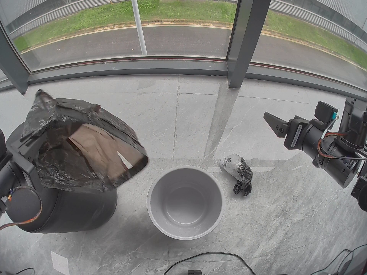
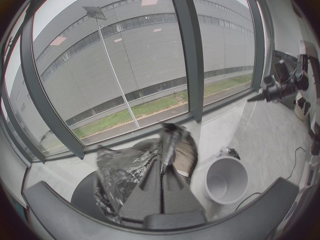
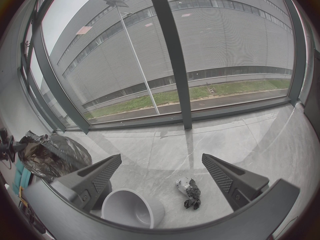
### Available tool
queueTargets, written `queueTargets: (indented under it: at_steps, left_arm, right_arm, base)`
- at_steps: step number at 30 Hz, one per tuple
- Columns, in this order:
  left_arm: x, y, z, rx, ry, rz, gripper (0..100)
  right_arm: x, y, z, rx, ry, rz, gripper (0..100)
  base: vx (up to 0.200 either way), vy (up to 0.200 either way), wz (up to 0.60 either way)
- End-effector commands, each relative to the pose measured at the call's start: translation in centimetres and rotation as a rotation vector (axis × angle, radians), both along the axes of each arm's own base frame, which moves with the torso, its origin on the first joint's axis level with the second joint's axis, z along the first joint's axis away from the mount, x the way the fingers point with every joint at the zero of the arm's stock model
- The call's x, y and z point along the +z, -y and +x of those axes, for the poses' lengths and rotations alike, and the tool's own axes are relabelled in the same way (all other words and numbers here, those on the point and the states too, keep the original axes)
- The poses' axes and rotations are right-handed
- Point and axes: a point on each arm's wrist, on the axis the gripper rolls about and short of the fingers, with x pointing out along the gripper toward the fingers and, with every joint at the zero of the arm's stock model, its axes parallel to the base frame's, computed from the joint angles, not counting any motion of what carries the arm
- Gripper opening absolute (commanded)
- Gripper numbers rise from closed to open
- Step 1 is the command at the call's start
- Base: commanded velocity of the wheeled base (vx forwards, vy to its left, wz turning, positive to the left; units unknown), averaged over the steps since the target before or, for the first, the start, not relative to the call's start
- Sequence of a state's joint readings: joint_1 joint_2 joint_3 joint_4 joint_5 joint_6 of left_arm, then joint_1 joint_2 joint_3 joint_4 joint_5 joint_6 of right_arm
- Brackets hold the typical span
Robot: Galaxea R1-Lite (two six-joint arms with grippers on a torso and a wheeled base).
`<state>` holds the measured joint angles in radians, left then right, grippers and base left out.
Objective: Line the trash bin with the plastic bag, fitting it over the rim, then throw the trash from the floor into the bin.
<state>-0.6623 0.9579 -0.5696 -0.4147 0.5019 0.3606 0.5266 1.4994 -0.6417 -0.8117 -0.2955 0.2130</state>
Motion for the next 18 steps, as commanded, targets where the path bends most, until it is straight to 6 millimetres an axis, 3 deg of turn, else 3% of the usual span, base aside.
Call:
queueTargets:
  at_steps: [1,7,12,18]
  left_arm:
    - [1.5,1.3,0.9,-0.036,0.017,-0.012,0]
    - [2.5,2.9,2.7,-0.044,0.013,-0.018,0]
    - [3.0,4.3,4.3,-0.045,0.028,-0.030,0]
    - [3.9,5.2,5.2,-0.048,0.047,-0.046,0]
  right_arm:
    - [-1.1,-1.3,0.4,0.033,-0.034,-0.020,100]
    - [-2.5,-3.2,-0.3,0.110,-0.084,-0.057,100]
    - [-4.6,-6.0,-1.2,0.209,-0.142,-0.107,100]
    - [-6.0,-8.6,-2.0,0.291,-0.169,-0.140,100]
  base:
    - [0.000,0.000,0.00]
    - [0.000,0.000,0.00]
    - [0.000,0.000,0.00]
    - [0.000,0.000,0.00]
